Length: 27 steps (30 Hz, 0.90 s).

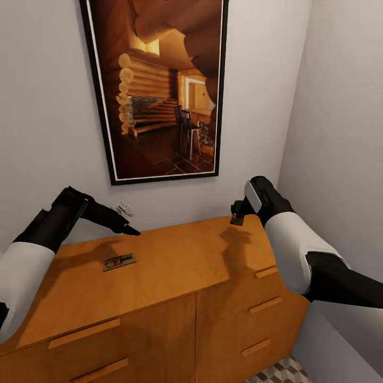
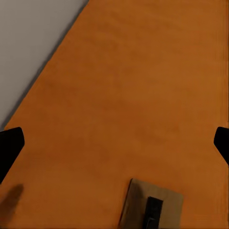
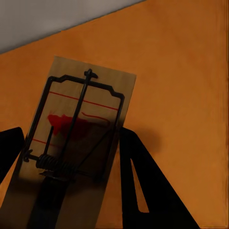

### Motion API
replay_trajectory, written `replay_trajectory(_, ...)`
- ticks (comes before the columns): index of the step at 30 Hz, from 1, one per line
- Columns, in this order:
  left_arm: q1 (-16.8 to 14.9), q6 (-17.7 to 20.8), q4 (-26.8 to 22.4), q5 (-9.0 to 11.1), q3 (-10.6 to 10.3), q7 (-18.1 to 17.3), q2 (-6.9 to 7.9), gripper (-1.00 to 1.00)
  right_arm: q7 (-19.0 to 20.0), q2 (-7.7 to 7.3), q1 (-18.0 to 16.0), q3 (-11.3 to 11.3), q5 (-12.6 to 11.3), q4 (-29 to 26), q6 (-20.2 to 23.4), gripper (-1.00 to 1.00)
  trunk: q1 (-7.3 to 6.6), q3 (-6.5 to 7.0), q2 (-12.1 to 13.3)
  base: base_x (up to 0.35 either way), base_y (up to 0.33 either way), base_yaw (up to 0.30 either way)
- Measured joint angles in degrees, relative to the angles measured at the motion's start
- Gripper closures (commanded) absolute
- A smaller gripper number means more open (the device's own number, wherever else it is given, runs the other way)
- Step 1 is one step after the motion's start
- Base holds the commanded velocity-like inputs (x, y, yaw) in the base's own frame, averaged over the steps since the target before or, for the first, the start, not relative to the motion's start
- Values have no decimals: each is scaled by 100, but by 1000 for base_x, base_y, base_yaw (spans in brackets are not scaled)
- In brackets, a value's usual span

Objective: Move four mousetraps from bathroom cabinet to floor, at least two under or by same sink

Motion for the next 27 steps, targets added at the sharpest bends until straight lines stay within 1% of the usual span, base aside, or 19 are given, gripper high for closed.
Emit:
replay_trajectory(13, 0, -28, 55, 5, -1, 3, 6, -100, -1, -4, 0, 0, 0, 0, 0, 100, -1, 0, 0, -18, -17, 0)
replay_trajectory(18, 0, -76, 265, -2, -2, 63, 18, -100, -1, -4, 0, 0, -1, 0, 0, 100, -1, 0, 0, -1, 0, 0)
replay_trajectory(22, 0, -125, 539, -38, -8, 95, 57, -100, -1, -7, 0, 0, 0, 0, 0, 100, -1, 0, 0, 0, 0, 0)
replay_trajectory(27, -1, -353, 915, -60, -18, 99, 63, -100, -1, -12, 0, 0, 0, 16, 0, 100, -1, 0, 0, 0, 0, 0)
